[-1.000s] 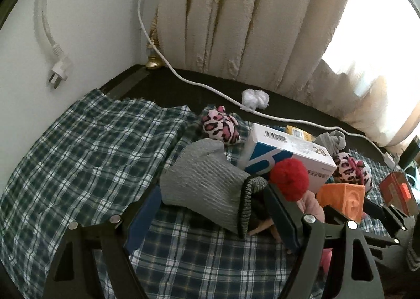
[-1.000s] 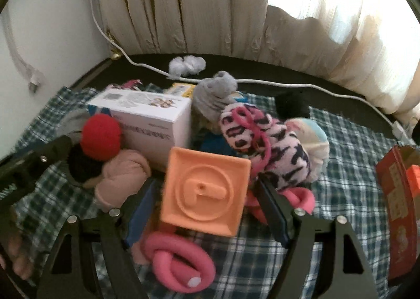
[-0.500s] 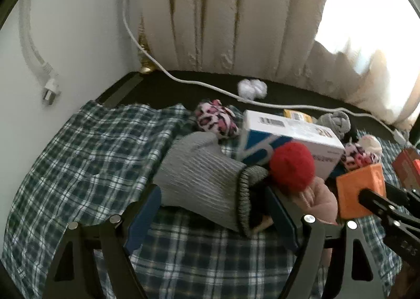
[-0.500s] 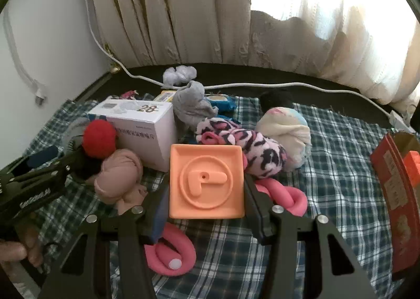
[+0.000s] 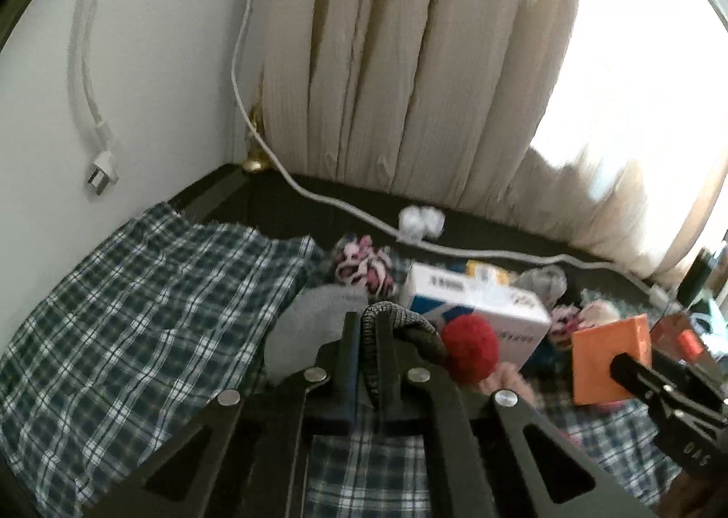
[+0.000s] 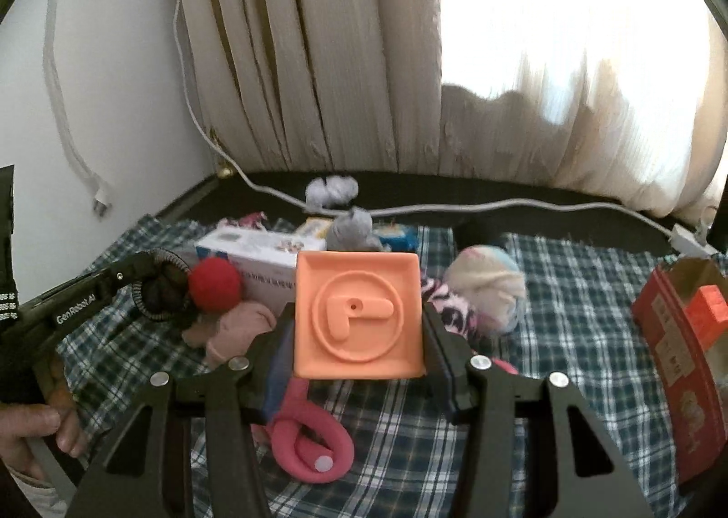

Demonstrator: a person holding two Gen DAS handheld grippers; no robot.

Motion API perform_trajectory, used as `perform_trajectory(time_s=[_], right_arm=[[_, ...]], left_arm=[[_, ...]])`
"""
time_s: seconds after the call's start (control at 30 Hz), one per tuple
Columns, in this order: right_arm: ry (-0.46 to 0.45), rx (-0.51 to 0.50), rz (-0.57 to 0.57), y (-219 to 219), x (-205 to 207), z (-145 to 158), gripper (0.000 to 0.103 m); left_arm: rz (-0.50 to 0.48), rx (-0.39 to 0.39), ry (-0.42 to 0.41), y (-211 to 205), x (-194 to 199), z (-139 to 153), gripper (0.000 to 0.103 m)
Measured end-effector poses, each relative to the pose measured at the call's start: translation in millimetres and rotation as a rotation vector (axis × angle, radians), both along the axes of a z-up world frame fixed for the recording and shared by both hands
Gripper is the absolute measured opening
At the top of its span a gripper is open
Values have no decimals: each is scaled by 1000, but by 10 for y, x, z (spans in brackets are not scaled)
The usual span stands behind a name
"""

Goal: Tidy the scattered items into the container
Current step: 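Grasp the orange P block with the right gripper while the left grasps the black-rimmed grey hat, then carry the P block and grey hat into the box and release both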

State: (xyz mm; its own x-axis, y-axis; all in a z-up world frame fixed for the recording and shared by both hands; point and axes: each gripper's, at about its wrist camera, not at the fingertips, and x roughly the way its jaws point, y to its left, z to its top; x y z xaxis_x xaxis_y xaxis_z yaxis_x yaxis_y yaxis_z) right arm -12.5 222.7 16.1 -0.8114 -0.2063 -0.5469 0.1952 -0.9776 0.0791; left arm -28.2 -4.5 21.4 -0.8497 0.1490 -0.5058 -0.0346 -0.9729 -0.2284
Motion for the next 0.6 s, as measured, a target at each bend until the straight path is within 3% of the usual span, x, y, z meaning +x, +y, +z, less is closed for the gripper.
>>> perform_trajectory(time_s=[0.17,0.33,0.6], right_arm=[[36,-26,-18,53,35,82,55],[60,-39,-33,130,89,172,55],[143,-99,-99,505,379,422,55]], left_arm=[[-10,43,78,-20,115,158,6],[-33,69,73,38,170,268,6],[-80,42,121,292,351,607,6]])
